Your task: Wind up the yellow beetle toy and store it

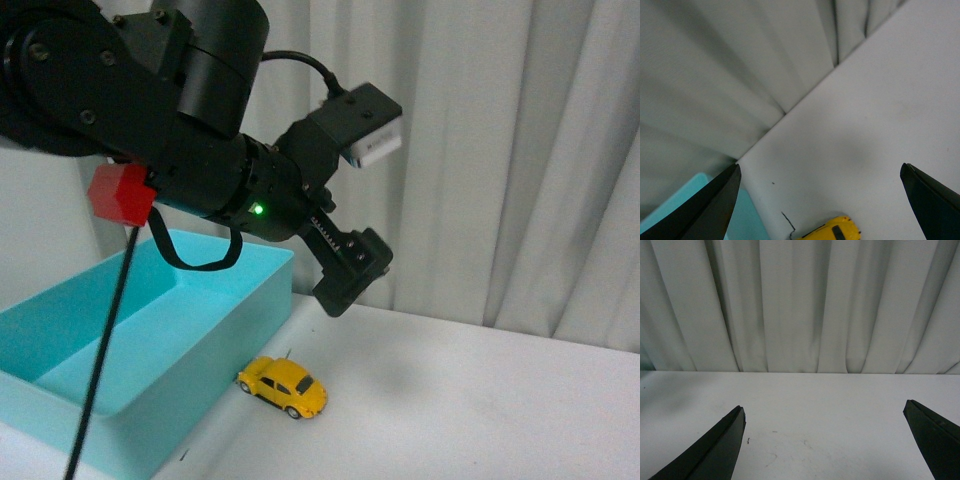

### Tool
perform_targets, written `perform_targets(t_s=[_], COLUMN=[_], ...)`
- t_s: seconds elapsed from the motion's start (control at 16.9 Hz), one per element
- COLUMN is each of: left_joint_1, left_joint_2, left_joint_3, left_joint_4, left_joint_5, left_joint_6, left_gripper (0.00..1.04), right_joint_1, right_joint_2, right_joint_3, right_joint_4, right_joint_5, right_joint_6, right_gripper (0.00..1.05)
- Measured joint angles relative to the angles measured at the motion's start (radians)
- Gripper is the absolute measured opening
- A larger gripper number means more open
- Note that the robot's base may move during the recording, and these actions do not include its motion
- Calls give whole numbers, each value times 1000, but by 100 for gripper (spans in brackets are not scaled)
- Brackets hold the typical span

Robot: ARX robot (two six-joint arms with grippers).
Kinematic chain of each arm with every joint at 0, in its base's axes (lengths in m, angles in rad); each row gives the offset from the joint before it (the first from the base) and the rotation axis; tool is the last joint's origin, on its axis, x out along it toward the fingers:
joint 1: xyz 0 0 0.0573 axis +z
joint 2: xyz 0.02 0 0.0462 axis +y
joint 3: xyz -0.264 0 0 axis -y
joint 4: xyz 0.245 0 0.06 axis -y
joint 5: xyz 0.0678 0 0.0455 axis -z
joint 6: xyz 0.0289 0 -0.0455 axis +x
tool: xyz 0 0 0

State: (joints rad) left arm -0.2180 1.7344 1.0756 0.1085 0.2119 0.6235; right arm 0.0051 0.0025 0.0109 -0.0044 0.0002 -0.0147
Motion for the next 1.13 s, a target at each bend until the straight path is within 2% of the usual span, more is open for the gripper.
perform_targets(t_s=[0.24,0.47,0.59,0.71,0.83,1.13], left_joint_1=[-30,-18,-9,-12,-12,22], left_joint_2=[187,306,343,380,423,552], left_joint_3=[256,381,401,418,434,527], left_joint_4=[-412,-686,-697,-707,-698,-710], left_joint_5=[-45,-187,-240,-248,-290,-313], left_joint_6=[626,1033,1058,1041,961,818], left_gripper=[98,98,98,98,98,98], right_joint_1=[0,0,0,0,0,0], right_joint_2=[0,0,0,0,0,0], right_joint_3=[0,0,0,0,0,0], right_joint_4=[0,0,0,0,0,0], right_joint_5=[0,0,0,0,0,0], right_joint_6=[0,0,0,0,0,0], right_gripper=[98,98,98,98,98,98])
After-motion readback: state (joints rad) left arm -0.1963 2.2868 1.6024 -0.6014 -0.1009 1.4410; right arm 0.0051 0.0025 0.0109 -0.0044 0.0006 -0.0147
